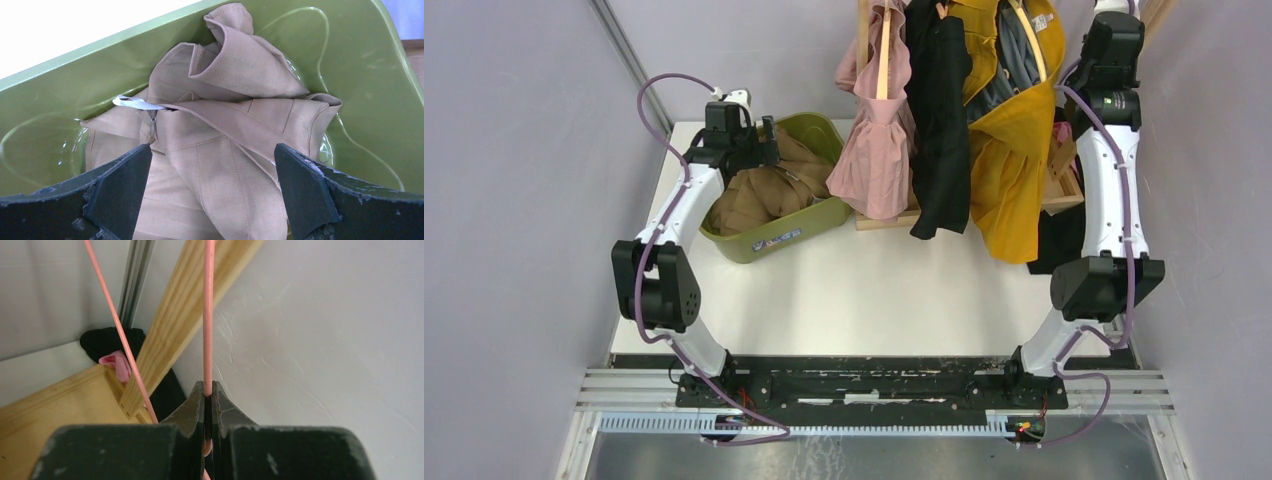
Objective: Remove the skirt from the hanger
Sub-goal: Place the hanger at the clothesline.
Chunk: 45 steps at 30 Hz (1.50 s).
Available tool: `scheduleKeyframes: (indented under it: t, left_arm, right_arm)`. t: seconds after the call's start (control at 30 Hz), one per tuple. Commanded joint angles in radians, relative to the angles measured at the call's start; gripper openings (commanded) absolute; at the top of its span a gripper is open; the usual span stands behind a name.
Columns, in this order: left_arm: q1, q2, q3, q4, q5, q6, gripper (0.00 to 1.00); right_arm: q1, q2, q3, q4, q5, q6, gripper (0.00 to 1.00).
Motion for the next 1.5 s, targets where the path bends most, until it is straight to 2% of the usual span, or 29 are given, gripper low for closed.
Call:
scheduleKeyframes:
  t: [0.0, 0.17, 0.6, 0.63, 0.67, 0.77, 1.07, 1.1, 1.23, 1.4, 1.47]
  left_arm:
    - [0.006, -0.045, -0.004, 0.017, -0.016, 0.051, 0.99]
    - [0.006, -0.041, -0.005, 0.017, -0.021, 0.052, 0.99]
    - [0.007, -0.042, -0.032, 0.021, -0.044, 0.063, 0.99]
    - [0.006, -0.043, -0.036, 0.022, -0.046, 0.063, 0.99]
    - [0.006, -0.044, -0.039, 0.024, -0.046, 0.064, 0.99]
    - [0.006, -0.045, -0.046, 0.026, -0.046, 0.065, 0.99]
    - [0.005, -0.058, -0.057, 0.027, -0.048, 0.080, 0.99]
    - [0.006, -0.060, -0.059, 0.027, -0.049, 0.080, 0.99]
    - [0.005, -0.066, -0.058, 0.028, -0.053, 0.087, 0.99]
    - [0.006, -0.070, -0.056, 0.024, -0.063, 0.102, 0.99]
    - [0.005, -0.071, -0.050, 0.023, -0.065, 0.105, 0.99]
  right_arm:
    - [-0.019, 0.068, 0.118, 0.029, -0.037, 0.075, 0.01]
    - [-0.025, 0.119, 0.158, 0.021, -0.067, 0.094, 0.01]
    - [-0.031, 0.146, 0.129, -0.003, -0.068, 0.126, 0.03]
    - [-0.030, 0.143, 0.129, -0.004, -0.060, 0.127, 0.11]
    - [-0.031, 0.139, 0.127, -0.004, -0.051, 0.128, 0.23]
    - [-0.030, 0.122, 0.114, 0.000, -0.036, 0.125, 0.42]
    - [-0.029, 0.015, 0.064, -0.014, -0.072, 0.144, 0.61]
    - [-0.030, 0.000, 0.056, -0.017, -0.083, 0.145, 0.70]
    - [-0.024, -0.076, 0.009, -0.032, -0.124, 0.150, 0.74]
    - [0.013, -0.207, -0.077, -0.036, -0.158, 0.129, 0.99]
    - [0.036, -0.261, -0.115, -0.041, -0.195, 0.113, 1.00]
